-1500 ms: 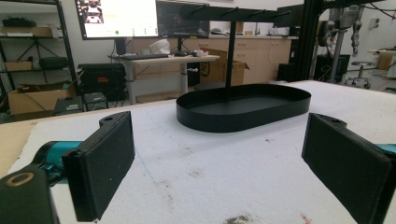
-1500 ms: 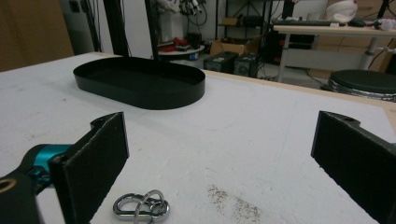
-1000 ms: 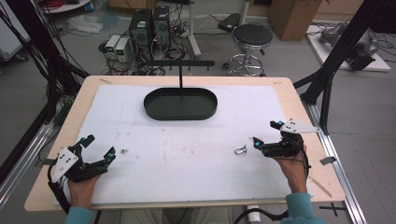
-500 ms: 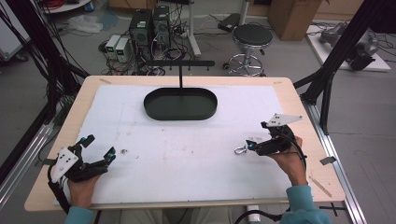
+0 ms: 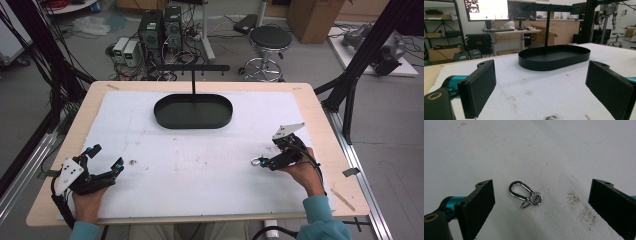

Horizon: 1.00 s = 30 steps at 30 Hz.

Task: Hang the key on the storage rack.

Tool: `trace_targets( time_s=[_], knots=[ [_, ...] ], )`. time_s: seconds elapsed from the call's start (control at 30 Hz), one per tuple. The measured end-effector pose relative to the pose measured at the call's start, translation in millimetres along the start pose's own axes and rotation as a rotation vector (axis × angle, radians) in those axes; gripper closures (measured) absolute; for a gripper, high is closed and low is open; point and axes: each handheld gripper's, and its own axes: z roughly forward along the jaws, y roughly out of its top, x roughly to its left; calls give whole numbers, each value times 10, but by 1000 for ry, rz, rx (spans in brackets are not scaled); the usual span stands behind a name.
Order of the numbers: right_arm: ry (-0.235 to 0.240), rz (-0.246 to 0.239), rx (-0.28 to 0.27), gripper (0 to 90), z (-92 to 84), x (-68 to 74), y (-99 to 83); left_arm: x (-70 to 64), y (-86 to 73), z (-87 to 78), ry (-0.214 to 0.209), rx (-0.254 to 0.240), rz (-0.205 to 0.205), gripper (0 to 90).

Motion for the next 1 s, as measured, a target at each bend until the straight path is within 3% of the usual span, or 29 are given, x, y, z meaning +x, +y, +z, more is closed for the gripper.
trace_targets(
  time_s=[0.1, 0.13, 0.3, 0.6, 1.0],
  knots=[
    [6, -7, 20, 101, 16, -3, 4, 1, 1, -1, -1, 1, 0, 99],
    [28, -13, 33, 159, 27, -8, 7, 0, 0, 0, 0, 0, -1, 98],
    [35, -6, 60, 172, 69, -11, 10, 0, 0, 0, 0, 0, 0, 99],
    [59, -6, 130, 351, 116, -15, 7, -2, 0, 1, -1, -1, -1, 98],
    [69, -17, 172, 544, 145, -8, 4, -1, 1, -2, -2, 1, 0, 99]
  ],
)
